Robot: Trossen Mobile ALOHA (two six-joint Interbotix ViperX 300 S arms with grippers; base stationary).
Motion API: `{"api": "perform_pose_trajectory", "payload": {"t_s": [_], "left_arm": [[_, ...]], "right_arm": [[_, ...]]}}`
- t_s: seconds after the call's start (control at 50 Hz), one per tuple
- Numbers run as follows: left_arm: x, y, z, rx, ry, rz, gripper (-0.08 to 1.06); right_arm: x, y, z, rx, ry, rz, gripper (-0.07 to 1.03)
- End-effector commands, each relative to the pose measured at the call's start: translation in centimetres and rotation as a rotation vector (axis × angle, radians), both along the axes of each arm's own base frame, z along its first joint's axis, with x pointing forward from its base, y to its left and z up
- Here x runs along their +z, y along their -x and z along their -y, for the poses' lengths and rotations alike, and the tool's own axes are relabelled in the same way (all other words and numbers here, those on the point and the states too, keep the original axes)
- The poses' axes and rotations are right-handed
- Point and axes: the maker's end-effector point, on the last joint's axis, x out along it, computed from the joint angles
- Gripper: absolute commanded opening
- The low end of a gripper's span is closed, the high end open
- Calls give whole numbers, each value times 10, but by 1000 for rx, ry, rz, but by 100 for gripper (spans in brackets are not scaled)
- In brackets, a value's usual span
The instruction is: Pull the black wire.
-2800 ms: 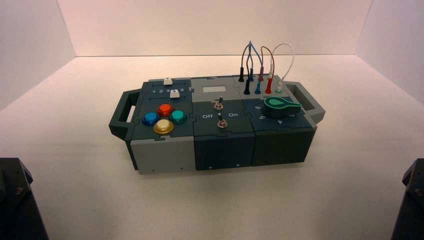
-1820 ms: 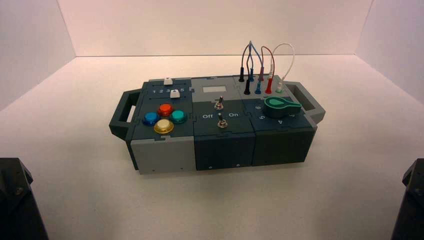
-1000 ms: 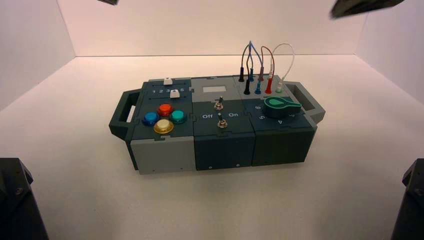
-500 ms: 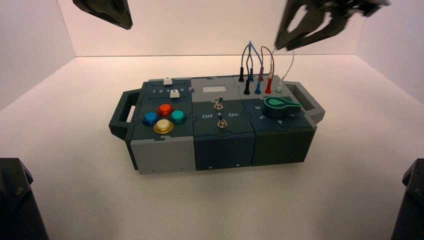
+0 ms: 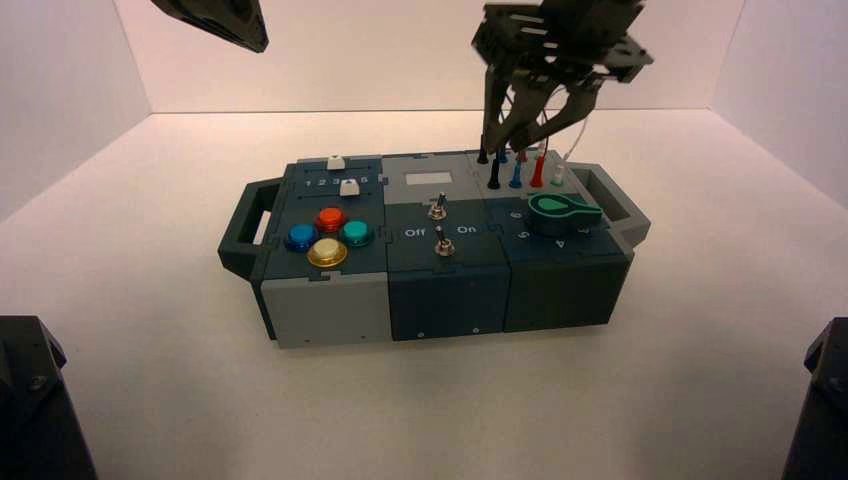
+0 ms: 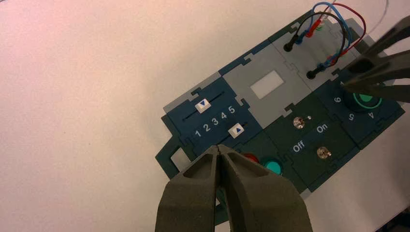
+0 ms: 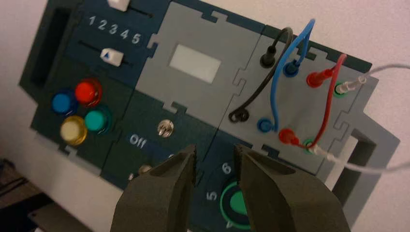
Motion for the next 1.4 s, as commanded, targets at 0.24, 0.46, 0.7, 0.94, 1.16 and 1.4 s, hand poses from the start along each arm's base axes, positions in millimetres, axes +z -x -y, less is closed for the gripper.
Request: {"api": "perform_pose_trajectory", "payload": {"t_s": [0.24,0.46,0.7,0.94,1.16,1.4], "left_arm": [[12,-5,3,-3,18,31,-3],[5,2,11,-41,-3,-1,-3],[1,10,19,-77,-8,-20,-3],[-1,15,25,-99,-3,-29,-3],[-4,20,27,-116,-6,-36,-3],[-4,20,27,-116,-7,-38,-3]], "right_arm": [[0,-24,-3,-21,1,37,43],[-6,-32,3,-34,19,36,43],[-12,-37,1,-36,25,31,43],[-18,-43,-3,-37,31,24,42],[-28,-46,-5,-35,46,4,38],[-34,-45,-3,-42,56,-10,7]]}}
